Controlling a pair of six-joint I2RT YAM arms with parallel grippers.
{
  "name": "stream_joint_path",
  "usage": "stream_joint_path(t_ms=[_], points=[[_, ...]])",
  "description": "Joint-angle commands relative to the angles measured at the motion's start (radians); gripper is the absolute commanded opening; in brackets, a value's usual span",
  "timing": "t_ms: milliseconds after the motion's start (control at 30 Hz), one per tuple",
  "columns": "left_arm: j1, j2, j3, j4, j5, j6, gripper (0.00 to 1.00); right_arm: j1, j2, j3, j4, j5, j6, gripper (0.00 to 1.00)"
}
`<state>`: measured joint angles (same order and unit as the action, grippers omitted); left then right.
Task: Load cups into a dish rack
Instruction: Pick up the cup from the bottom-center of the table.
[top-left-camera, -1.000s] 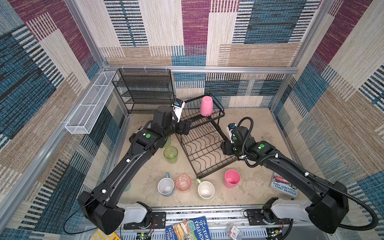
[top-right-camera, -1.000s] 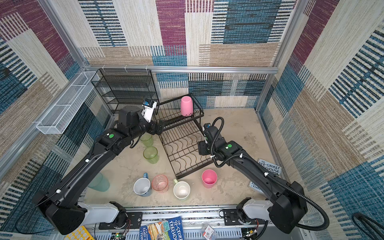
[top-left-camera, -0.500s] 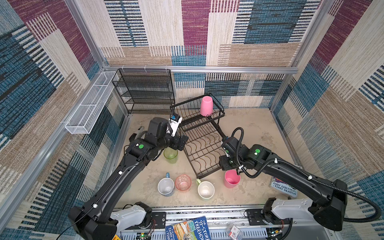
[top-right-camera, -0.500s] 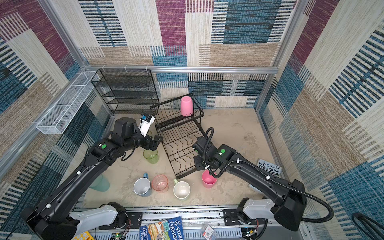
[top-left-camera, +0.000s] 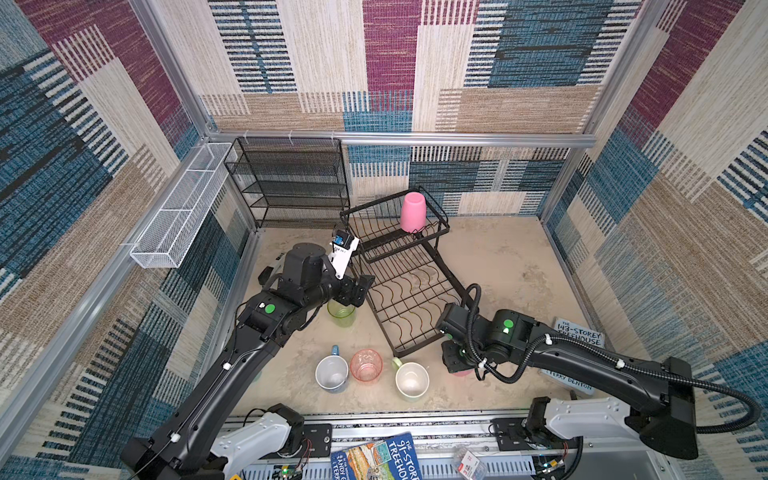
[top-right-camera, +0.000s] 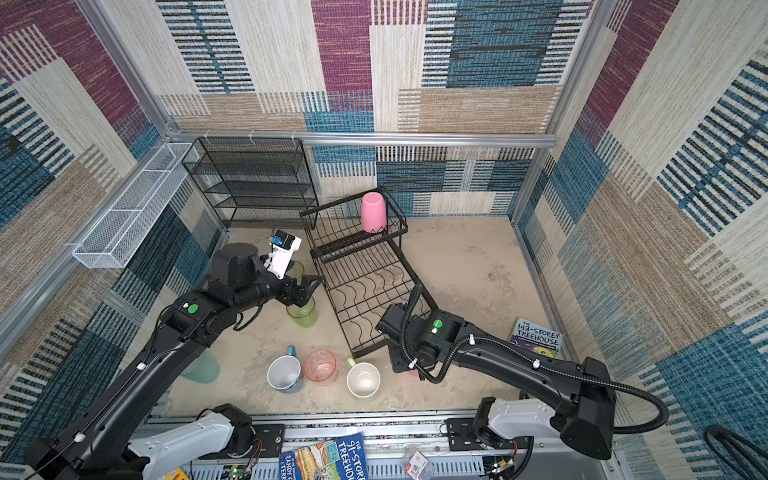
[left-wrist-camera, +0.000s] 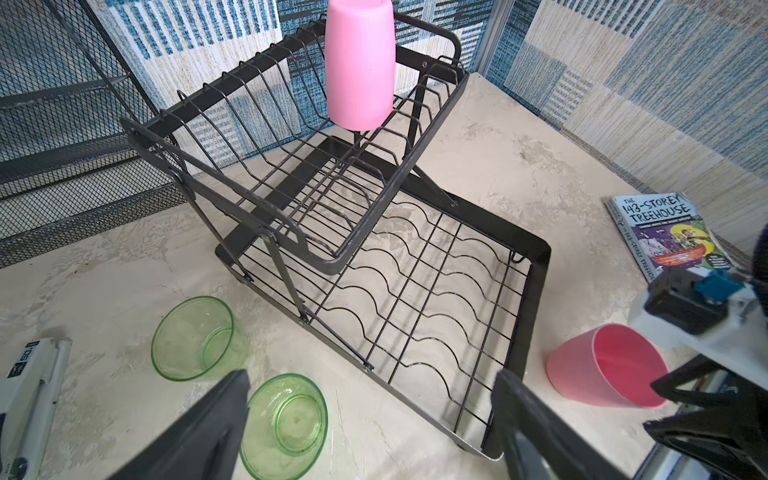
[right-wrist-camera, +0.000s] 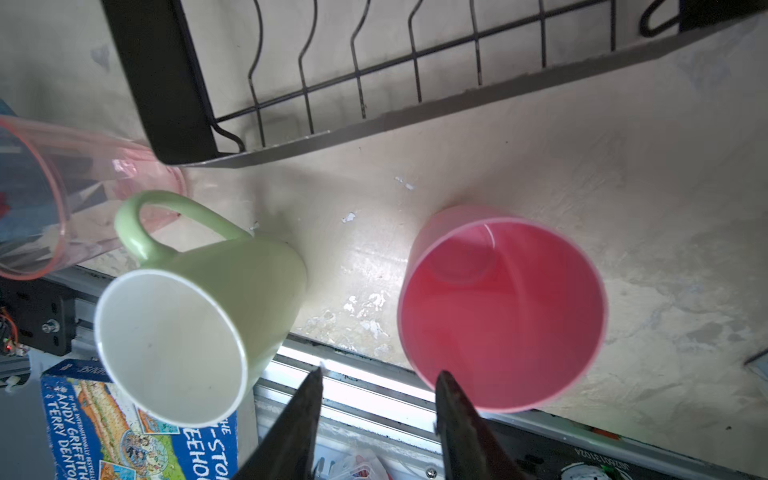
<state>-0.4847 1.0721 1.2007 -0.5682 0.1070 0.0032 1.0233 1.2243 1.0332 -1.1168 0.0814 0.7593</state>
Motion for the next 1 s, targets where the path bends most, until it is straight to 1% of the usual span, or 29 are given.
stream_joint_path(t_ms=[0,367,467,567,700,733,867,967], points=[[0.001,-0.006,-0.002,0.028,0.002,-0.003,0.94,0.003,-0.002,-0.03,0.041,0.003,0.019,0.44],[0.003,-0.003,-0.005,0.03,0.011,-0.003,0.94,0.0,0.053,-0.099,0.157,0.059,-0.031,0.35],[0.003,-0.003,-0.005,0.03,0.01,-0.003,0.94,0.001,0.07,-0.103,0.163,0.076,-0.038,0.29],[0.003,0.002,-0.006,0.03,0.002,-0.004,0.94,-0.001,0.076,-0.099,0.153,0.098,-0.044,0.27],[0.003,0.008,-0.003,0.031,0.003,-0.009,0.94,-0.003,0.089,-0.067,0.11,0.158,-0.057,0.16],[0.003,0.008,-0.006,0.032,0.002,-0.011,0.94,-0.004,0.09,-0.06,0.105,0.163,-0.062,0.14],[0.008,0.012,-0.004,0.033,0.0,-0.015,0.94,-0.003,0.07,-0.051,0.107,0.153,-0.071,0.08],[0.013,0.011,-0.003,0.035,0.002,-0.02,0.94,-0.003,0.063,-0.03,0.093,0.159,-0.079,0.02]])
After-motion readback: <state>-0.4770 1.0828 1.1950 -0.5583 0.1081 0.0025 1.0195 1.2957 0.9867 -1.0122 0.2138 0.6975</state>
